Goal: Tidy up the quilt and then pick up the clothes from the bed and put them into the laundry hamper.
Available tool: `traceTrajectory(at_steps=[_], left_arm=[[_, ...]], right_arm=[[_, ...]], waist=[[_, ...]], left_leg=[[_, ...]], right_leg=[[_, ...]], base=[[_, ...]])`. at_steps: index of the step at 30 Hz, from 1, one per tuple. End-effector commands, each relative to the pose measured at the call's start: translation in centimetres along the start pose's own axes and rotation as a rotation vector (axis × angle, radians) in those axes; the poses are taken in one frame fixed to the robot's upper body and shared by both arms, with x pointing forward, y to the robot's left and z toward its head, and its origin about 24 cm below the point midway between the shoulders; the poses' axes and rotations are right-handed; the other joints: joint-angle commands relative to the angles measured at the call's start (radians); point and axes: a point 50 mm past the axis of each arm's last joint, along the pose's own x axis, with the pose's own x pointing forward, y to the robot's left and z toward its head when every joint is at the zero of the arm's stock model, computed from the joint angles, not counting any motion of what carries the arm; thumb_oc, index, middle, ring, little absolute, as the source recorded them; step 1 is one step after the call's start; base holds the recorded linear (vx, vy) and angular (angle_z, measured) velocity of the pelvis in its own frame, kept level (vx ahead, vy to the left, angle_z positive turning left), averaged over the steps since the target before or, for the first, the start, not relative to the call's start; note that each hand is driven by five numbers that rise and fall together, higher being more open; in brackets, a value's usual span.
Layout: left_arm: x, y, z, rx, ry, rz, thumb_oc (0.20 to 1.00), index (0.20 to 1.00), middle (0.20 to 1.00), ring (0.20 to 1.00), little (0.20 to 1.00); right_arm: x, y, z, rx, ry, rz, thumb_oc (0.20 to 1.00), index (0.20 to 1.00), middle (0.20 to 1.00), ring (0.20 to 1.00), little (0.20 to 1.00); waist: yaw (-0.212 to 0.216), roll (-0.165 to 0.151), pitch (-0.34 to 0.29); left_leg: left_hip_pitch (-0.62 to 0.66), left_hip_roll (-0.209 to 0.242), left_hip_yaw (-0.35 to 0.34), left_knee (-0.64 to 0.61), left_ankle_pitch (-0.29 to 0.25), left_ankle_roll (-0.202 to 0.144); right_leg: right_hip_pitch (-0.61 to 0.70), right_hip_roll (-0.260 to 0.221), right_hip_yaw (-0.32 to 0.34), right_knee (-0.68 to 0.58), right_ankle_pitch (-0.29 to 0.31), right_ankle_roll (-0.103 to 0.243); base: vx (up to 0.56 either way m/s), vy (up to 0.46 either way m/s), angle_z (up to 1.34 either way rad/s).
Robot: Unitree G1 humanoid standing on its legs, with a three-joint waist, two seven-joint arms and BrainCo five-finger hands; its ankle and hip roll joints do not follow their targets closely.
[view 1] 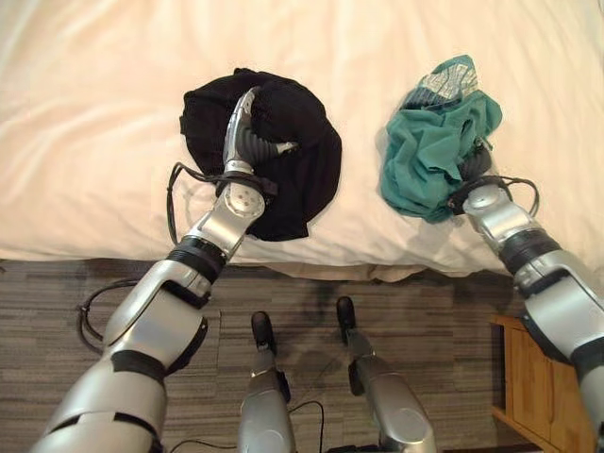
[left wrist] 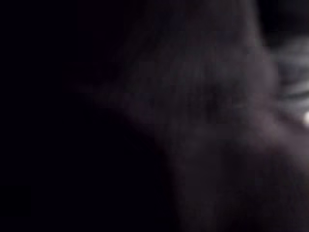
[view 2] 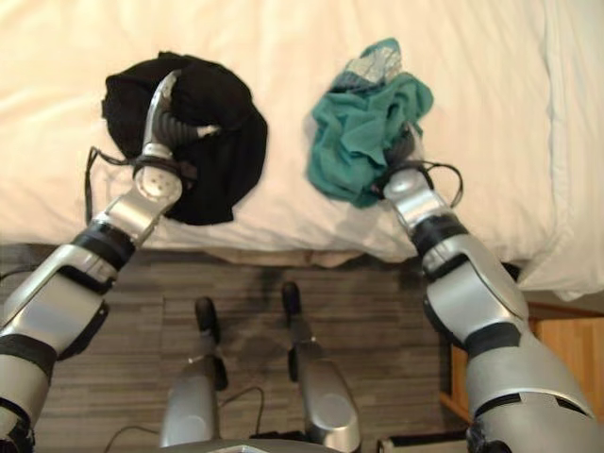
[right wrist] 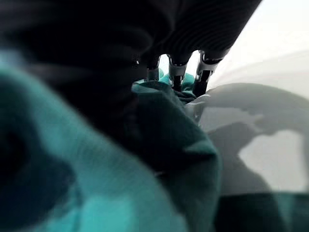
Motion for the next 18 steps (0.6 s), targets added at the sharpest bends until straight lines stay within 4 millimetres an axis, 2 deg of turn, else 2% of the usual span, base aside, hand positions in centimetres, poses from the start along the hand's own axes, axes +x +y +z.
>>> traceTrajectory(at_steps=[1, 3, 4, 5, 6, 7, 8, 9, 14, 17, 18], left_arm=[[0.1, -1.0, -1.4, 0.071, 0.098, -0.041, 1.000, 1.000, 1.000, 1.000, 1.000], [-0.2, -1.7, -2.1, 0.054, 0.137, -0.057, 1.000, 1.000, 1.000, 1.000, 1.000], [-0.5, -2.3, -2.5, 0.042, 0.159, -0.071, 0.454, 0.454, 0.454, 0.454, 0.454], [-0.8, -2.7, -2.7, 0.032, 0.169, -0.077, 0.200, 0.200, 0.200, 0.200, 0.200], [-1.0, -3.1, -2.9, 0.022, 0.177, -0.088, 0.200, 0.200, 0.200, 0.200, 0.200], [-1.2, -3.6, -3.1, 0.010, 0.184, -0.099, 0.200, 0.200, 0.200, 0.200, 0.200], [-1.3, -3.7, -3.2, 0.006, 0.185, -0.102, 0.200, 0.200, 0.200, 0.200, 0.200], [-1.6, -4.2, -3.3, -0.004, 0.190, -0.108, 0.200, 0.200, 0.200, 0.200, 0.200], [-1.9, -4.5, -3.4, -0.036, 0.186, -0.089, 0.200, 0.200, 0.200, 0.200, 0.200], [-1.6, -4.4, -2.8, -0.050, 0.161, -0.077, 0.200, 0.200, 0.200, 0.200, 0.200], [-1.6, -4.4, -2.7, -0.055, 0.161, -0.076, 0.200, 0.200, 0.200, 0.200, 0.200]], right_arm=[[0.1, 1.1, 3.8, 0.051, -0.094, 0.011, 1.000, 1.000, 1.000, 1.000, 1.000], [-0.1, 1.8, 4.3, 0.078, -0.107, 0.015, 1.000, 1.000, 1.000, 1.000, 1.000], [-0.3, 2.3, 5.1, 0.096, -0.131, 0.020, 1.000, 1.000, 1.000, 1.000, 1.000], [-0.5, 2.6, 5.7, 0.099, -0.153, 0.027, 1.000, 1.000, 1.000, 1.000, 1.000], [-0.7, 2.9, 6.2, 0.104, -0.172, 0.036, 0.909, 0.909, 0.909, 0.909, 0.909], [-0.9, 3.3, 6.9, 0.108, -0.194, 0.040, 0.533, 0.533, 0.533, 0.533, 0.533], [-1.0, 3.4, 7.1, 0.110, -0.200, 0.043, 0.517, 0.517, 0.517, 0.517, 0.517], [-1.4, 4.0, 7.9, 0.097, -0.226, 0.051, 0.200, 0.200, 0.200, 0.200, 0.200], [-1.8, 4.4, 8.6, 0.062, -0.264, 0.060, 0.200, 0.200, 0.200, 0.200, 0.200], [-2.0, 4.4, 9.2, 0.098, -0.261, 0.033, 0.200, 0.200, 0.200, 0.200, 0.200], [-1.9, 4.1, 9.1, 0.133, -0.234, -0.006, 0.398, 0.398, 0.398, 0.398, 0.398]], waist=[[0.018, -0.011, 0.022], [0.017, -0.003, 0.033], [0.015, 0.005, 0.039], [0.012, 0.012, 0.045], [0.010, 0.017, 0.048], [0.007, 0.024, 0.051], [0.006, 0.026, 0.052], [0.003, 0.034, 0.052], [-0.002, 0.045, 0.048], [-0.004, 0.053, 0.047], [-0.005, 0.056, 0.047]], left_leg=[[-0.075, -0.005, -0.041, 0.098, -0.063, -0.022], [-0.078, -0.008, -0.036, 0.101, -0.063, -0.022], [-0.078, -0.012, -0.032, 0.097, -0.059, -0.023], [-0.075, -0.014, -0.029, 0.092, -0.057, -0.023], [-0.070, -0.016, -0.026, 0.087, -0.056, -0.024], [-0.062, -0.018, -0.021, 0.080, -0.055, -0.025], [-0.059, -0.019, -0.019, 0.077, -0.055, -0.025], [-0.050, -0.020, -0.013, 0.068, -0.051, -0.027], [-0.037, -0.018, 0.000, 0.063, -0.049, -0.030], [-0.029, -0.016, 0.007, 0.068, -0.052, -0.030], [-0.025, -0.016, 0.009, 0.067, -0.053, -0.029]], right_leg=[[-0.051, -0.040, 0.009, 0.064, -0.059, 0.057], [-0.057, -0.043, 0.006, 0.065, -0.060, 0.054], [-0.062, -0.045, 0.004, 0.064, -0.059, 0.051], [-0.064, -0.046, 0.005, 0.063, -0.060, 0.048], [-0.064, -0.047, 0.005, 0.063, -0.062, 0.046], [-0.064, -0.048, 0.007, 0.064, -0.063, 0.044], [-0.064, -0.048, 0.007, 0.065, -0.064, 0.044], [-0.065, -0.049, 0.006, 0.068, -0.066, 0.040], [-0.064, -0.052, 0.006, 0.076, -0.073, 0.036], [-0.057, -0.055, 0.011, 0.084, -0.081, 0.032], [-0.054, -0.055, 0.014, 0.086, -0.084, 0.032]], base=[[-0.06, 0.036, -0.01], [-0.06, 0.054, -0.09], [-0.08, 0.084, -0.14], [-0.06, 0.096, -0.17], [-0.04, 0.113, -0.14], [-0.02, 0.097, -0.11], [-0.02, 0.122, -0.05], [-0.02, 0.097, -0.03], [0.00, 0.061, -0.06], [0.00, 0.068, -0.06], [0.01, 0.061, 0.01]])
